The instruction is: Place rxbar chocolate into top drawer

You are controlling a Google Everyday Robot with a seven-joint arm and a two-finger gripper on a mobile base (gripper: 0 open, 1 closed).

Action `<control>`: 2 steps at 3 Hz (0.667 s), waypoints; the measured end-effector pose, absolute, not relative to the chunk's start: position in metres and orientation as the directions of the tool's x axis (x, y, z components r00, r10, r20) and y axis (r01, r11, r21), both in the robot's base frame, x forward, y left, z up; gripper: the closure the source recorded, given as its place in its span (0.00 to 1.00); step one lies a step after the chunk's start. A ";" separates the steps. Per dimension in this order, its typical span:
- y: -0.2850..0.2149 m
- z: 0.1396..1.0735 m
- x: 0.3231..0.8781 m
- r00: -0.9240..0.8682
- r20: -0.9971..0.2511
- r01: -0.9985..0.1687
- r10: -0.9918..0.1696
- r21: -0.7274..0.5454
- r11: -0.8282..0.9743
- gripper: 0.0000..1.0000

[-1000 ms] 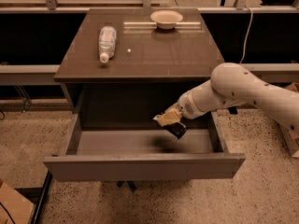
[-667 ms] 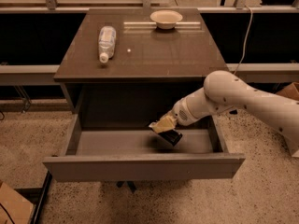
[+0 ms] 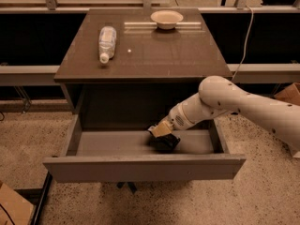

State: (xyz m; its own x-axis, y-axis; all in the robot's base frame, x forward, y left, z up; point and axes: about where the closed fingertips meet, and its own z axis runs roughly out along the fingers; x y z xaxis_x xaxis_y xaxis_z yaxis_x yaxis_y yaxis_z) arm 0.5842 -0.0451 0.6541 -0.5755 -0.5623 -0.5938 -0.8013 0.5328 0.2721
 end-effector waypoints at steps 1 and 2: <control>-0.043 0.652 0.583 -0.575 -0.592 -0.803 -0.564 0.275 0.529 0.04; -0.042 0.652 0.583 -0.575 -0.592 -0.803 -0.565 0.276 0.528 0.00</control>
Offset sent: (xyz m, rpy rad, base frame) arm -0.0005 0.0015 -0.0011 0.0004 0.0021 0.0028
